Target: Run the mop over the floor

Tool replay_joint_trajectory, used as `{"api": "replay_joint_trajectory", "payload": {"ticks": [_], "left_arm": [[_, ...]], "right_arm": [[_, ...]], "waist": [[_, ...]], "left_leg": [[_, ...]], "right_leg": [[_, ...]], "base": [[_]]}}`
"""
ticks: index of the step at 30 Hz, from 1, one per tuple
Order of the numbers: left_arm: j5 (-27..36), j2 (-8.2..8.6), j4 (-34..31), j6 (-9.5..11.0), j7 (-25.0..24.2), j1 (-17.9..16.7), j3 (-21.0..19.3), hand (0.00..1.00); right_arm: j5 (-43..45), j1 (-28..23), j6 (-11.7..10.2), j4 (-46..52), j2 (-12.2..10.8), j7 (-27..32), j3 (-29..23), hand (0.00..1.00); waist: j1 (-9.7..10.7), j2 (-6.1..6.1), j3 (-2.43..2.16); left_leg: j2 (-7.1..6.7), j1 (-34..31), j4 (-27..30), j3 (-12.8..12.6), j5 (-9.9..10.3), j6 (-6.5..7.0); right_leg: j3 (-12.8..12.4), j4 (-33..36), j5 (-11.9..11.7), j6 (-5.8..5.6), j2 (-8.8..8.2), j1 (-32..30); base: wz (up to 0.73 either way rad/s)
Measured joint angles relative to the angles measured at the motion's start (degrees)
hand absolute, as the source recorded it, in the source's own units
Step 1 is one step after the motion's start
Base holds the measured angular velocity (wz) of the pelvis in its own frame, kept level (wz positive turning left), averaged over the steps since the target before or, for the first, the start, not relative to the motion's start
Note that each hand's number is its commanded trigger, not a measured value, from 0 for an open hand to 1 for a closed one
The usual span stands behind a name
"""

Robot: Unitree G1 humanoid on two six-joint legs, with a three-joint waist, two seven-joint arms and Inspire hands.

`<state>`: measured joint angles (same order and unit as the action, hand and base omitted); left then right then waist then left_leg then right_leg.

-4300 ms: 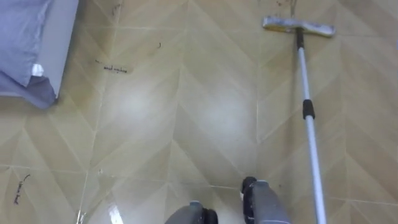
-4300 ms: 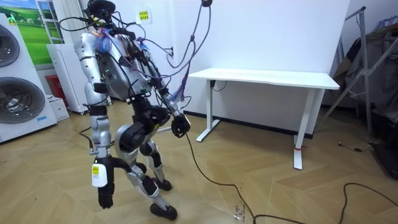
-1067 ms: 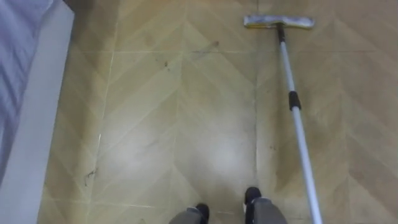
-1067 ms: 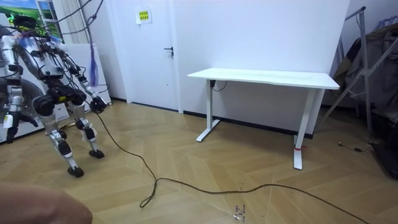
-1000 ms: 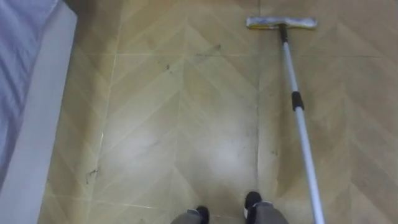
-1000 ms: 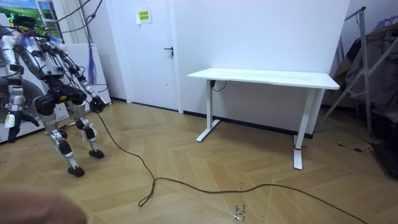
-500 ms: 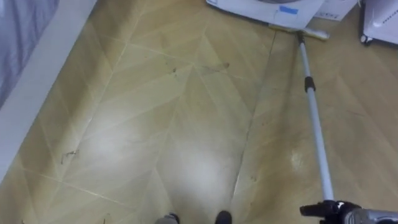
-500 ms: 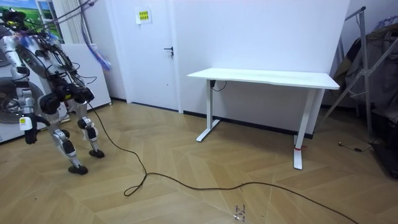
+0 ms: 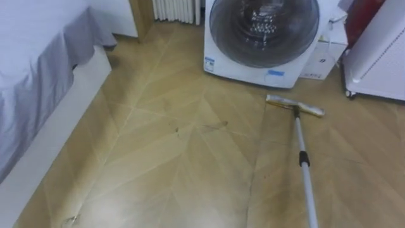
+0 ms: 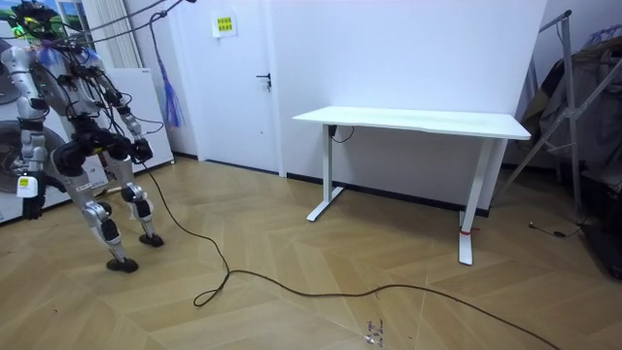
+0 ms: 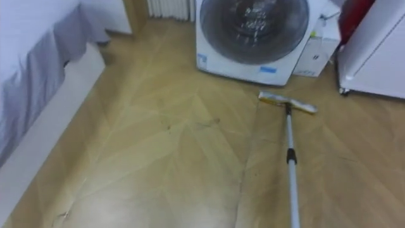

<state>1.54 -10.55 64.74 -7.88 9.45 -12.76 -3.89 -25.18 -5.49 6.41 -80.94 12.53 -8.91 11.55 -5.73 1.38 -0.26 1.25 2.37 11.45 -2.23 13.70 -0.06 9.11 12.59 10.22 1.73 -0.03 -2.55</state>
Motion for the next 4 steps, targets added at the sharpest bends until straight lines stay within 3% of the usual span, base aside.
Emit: {"api": "replay_joint_trajectory", "payload": {"ticks": [4], "left_arm": [[-1.76, 1.60, -0.13, -1.06, -0.43, 0.30, -0.36, 0.00]], "right_arm": [[2.27, -0.30, 1.18, 1.43, -0.67, 0.27, -0.38, 1.00]], "waist": [[0.89, -0.16, 0.09]], "left_leg": [[0.06, 2.12, -0.43, -1.44, 0.01, 0.00]], "right_leg": [[-1.72, -0.15, -0.07, -0.12, 0.28, 1.25]], "base": [[-0.17]]}}
